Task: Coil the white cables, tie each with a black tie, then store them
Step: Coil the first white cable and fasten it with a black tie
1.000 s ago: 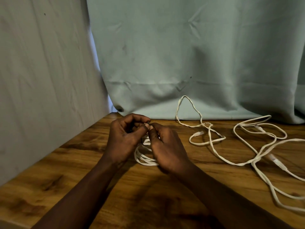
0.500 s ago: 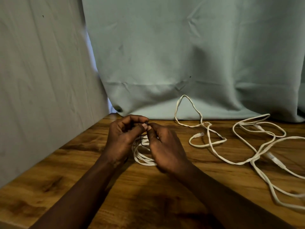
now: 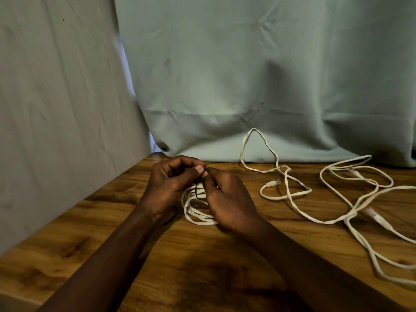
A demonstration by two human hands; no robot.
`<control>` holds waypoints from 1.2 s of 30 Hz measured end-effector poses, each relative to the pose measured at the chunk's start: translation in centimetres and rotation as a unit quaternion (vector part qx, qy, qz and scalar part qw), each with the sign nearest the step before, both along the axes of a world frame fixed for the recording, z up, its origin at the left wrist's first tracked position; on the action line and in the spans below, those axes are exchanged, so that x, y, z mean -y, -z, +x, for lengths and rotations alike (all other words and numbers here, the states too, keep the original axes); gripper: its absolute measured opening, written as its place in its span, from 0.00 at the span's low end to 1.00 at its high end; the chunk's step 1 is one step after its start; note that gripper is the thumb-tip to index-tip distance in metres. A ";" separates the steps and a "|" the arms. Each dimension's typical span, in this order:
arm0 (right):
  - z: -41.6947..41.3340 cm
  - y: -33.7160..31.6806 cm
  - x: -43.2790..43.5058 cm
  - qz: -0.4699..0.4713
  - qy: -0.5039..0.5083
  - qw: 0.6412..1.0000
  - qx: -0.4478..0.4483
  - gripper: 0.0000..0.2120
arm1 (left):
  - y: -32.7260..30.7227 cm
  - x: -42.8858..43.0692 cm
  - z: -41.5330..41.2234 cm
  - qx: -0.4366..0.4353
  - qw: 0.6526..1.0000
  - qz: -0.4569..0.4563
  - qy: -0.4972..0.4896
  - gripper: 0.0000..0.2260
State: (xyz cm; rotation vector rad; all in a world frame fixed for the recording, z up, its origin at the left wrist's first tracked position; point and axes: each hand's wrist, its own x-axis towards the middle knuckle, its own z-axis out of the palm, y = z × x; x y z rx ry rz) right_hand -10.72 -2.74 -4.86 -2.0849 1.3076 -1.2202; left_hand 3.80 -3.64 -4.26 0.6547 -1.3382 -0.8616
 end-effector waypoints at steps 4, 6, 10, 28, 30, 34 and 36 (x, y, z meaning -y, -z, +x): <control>0.0 0.1 0.0 0.000 -0.006 1.000 -0.002 0.19 | -0.1 -0.2 0.5 0.067 0.997 -0.034 -0.007 0.05; 0.0 0.1 0.0 -0.001 -0.008 1.000 -0.009 0.21 | -0.3 -0.3 0.8 0.109 0.993 -0.043 -0.005 0.04; -0.1 0.0 -0.1 -0.011 -0.021 1.000 -0.018 0.21 | -0.6 -0.6 1.2 0.104 0.994 -0.009 0.040 0.08; -0.3 0.5 0.4 0.031 -0.057 0.992 0.104 0.13 | -0.2 -0.8 0.8 0.090 0.995 0.041 0.012 0.03; -0.3 0.6 0.4 0.019 -0.060 0.991 0.115 0.12 | -0.1 -0.7 0.7 0.089 0.994 0.052 0.021 0.04; -0.6 0.2 0.1 0.073 -0.108 0.967 0.217 0.09 | -0.3 -0.8 0.8 0.085 0.994 0.066 0.016 0.06; -0.6 0.2 0.3 0.089 -0.118 0.957 0.248 0.08 | -0.3 -0.7 0.9 0.074 0.994 0.074 0.008 0.06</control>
